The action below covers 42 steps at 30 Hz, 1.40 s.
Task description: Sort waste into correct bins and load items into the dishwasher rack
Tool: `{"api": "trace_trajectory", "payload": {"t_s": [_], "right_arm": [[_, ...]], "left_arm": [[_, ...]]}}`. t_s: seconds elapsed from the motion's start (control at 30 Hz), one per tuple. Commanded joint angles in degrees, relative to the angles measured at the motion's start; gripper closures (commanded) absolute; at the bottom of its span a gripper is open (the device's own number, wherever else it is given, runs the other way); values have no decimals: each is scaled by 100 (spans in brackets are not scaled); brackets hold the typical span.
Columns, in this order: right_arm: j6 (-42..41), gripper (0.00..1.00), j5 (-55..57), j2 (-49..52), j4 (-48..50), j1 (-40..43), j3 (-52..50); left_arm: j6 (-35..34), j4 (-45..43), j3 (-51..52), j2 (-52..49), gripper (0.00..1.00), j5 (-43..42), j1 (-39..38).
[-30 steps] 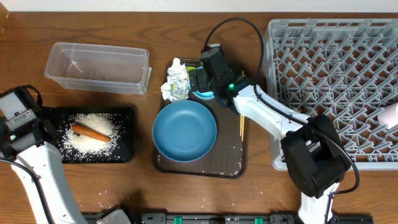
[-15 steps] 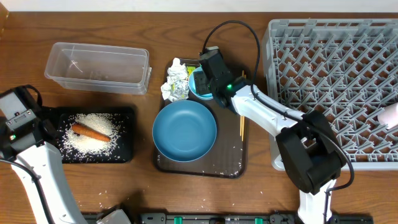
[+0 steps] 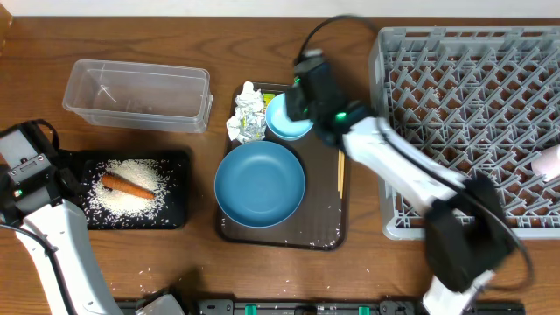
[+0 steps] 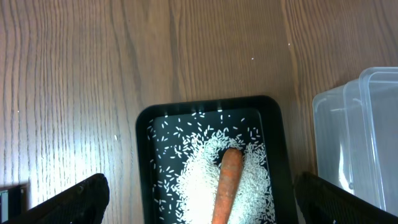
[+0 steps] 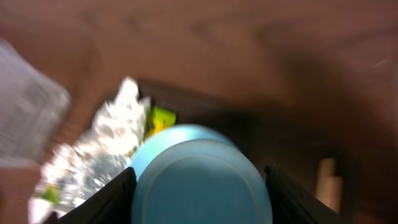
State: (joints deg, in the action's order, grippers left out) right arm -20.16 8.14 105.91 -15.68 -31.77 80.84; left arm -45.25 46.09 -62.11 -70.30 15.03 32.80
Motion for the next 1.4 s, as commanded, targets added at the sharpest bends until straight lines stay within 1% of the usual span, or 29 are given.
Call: {"api": "trace_trajectory", "payload": {"t_s": [0.0,0.1,0.2,0.23,0.3,0.43,0.53,0.7,0.77,0.93,1.1,1.2,1.37], "right_arm": [[11,49,68,-927,-101,452,269],[125,49,114,-1408,-260,922,269],[289,46,317,-1781,-527,1602,269],[354,44,374,-1862,-645,1886,269],[463,45,409,-1945,-898,2520,269],[457,49,402,-1897,-1351,3731,269],[461,50,369,-1770,-1572,4601,269],[492,50,225,-1443,-1764,5650,269],[601,48,13,-1290,-1832,5958,267],[619,48,-420,-907,-1899,6415,267],[782,46,-942,-732,-1858,6467,269],[782,45,-1049,-732,-1788,6419,269],[817,31,-1054,-732,-1753,6304,269]], "left_arm": [[-72,13,0,-13,3,94,13],[-72,11,0,-13,3,94,13],[-72,11,0,-13,3,94,13],[-72,11,0,-13,3,94,15],[-72,11,0,-13,3,94,13],[-72,11,0,-13,3,94,15],[-72,11,0,-13,3,94,13],[-72,11,0,-13,3,94,13],[-72,11,0,-13,3,94,13],[-72,11,0,-13,3,94,13],[-72,13,0,-13,3,94,15],[-72,11,0,-13,3,94,13],[-72,11,0,-13,3,94,13]]}}
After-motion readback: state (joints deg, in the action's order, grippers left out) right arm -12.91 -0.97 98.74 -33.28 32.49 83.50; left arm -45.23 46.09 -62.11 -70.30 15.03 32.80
